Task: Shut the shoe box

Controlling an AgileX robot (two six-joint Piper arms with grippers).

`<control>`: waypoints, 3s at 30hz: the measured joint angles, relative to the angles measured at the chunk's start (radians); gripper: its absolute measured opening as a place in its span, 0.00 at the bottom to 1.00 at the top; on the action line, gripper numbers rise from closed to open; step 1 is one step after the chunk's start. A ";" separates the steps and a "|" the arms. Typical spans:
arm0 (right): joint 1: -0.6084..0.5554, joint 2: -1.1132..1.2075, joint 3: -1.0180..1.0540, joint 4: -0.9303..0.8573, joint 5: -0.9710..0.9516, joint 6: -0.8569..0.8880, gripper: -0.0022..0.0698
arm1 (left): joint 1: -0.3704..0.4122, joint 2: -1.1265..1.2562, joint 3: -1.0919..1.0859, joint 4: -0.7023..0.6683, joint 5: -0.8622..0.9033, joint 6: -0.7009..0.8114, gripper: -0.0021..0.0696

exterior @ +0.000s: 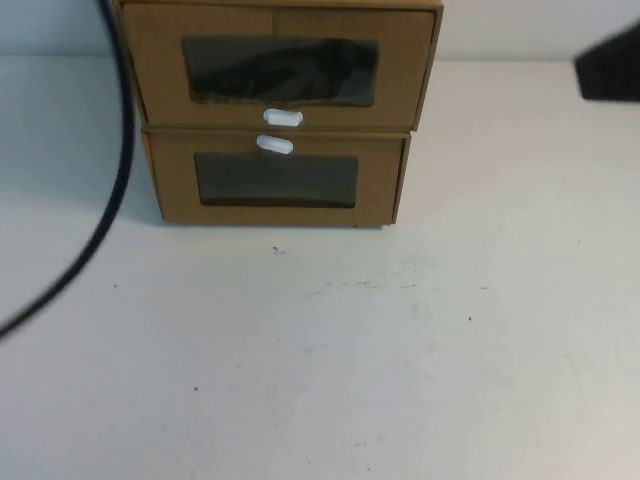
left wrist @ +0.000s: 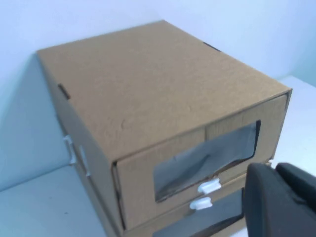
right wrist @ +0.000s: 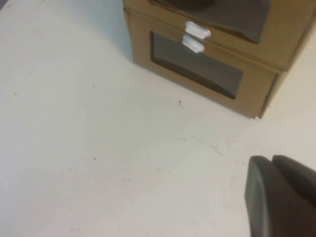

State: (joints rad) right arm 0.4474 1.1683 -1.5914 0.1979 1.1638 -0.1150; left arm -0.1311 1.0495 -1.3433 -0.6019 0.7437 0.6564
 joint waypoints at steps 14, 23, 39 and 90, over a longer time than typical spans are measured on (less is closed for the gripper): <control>-0.004 -0.817 0.852 -0.052 -0.270 0.166 0.01 | 0.000 -0.840 0.912 -0.028 -0.460 0.042 0.02; -0.004 -1.051 1.272 -0.049 -0.772 0.193 0.01 | 0.000 -0.984 1.194 -0.033 -0.609 0.045 0.02; -0.004 -1.055 1.618 0.019 -1.411 0.196 0.01 | -0.001 -0.984 1.369 -0.051 -0.756 0.045 0.02; -0.424 -1.176 1.618 -0.043 -0.812 -0.010 0.01 | -0.002 -0.984 1.369 -0.051 -0.756 0.045 0.02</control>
State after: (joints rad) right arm 0.0236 -0.0075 0.0268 0.1547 0.3520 -0.1251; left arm -0.1332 0.0652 0.0261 -0.6525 -0.0119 0.7011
